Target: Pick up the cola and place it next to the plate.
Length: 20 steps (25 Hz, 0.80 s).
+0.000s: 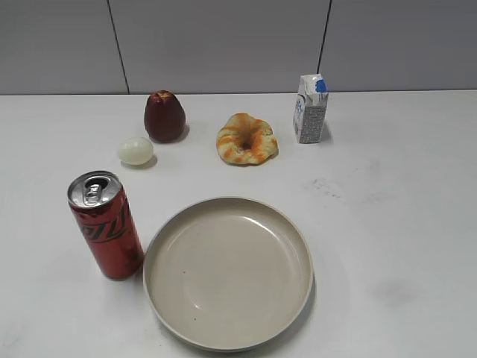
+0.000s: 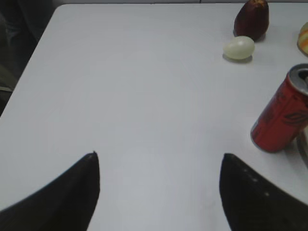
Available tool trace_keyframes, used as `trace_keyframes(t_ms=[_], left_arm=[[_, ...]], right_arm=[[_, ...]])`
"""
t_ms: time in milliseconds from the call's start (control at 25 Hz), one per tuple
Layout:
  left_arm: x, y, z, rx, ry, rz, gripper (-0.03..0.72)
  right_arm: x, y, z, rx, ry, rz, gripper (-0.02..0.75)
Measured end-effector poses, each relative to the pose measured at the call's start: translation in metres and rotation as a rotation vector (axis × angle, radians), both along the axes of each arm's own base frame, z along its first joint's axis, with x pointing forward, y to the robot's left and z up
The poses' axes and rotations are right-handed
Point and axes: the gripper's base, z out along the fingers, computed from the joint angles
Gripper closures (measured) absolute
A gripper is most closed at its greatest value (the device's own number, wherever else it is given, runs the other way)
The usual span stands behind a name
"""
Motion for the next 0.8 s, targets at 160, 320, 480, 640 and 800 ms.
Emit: trace_keyframes(t_ms=[160,320,480,640,800], left_arm=[[0.000,0.000,-0.003,0.003,0.002,-0.006,0.101],[0.000,0.000,-0.003,0.003,0.002,-0.009,0.101],[0.000,0.000,-0.003,0.003,-0.002,-0.009,0.101],[-0.011,0.000,-0.002,-0.002,-0.072,-0.009,0.101],[-0.021,0.001,-0.002,-0.006,-0.135,-0.009,0.115]], right_arm=[[0.000,0.000,0.000,0.000,0.000,0.000,0.203],[0.000,0.000,0.000,0.000,0.000,0.000,0.203],[0.000,0.000,0.000,0.000,0.000,0.000,0.203],[0.000,0.000,0.000,0.000,0.000,0.000,0.203],[0.000,0.000,0.000,0.000,0.000,0.000,0.203]])
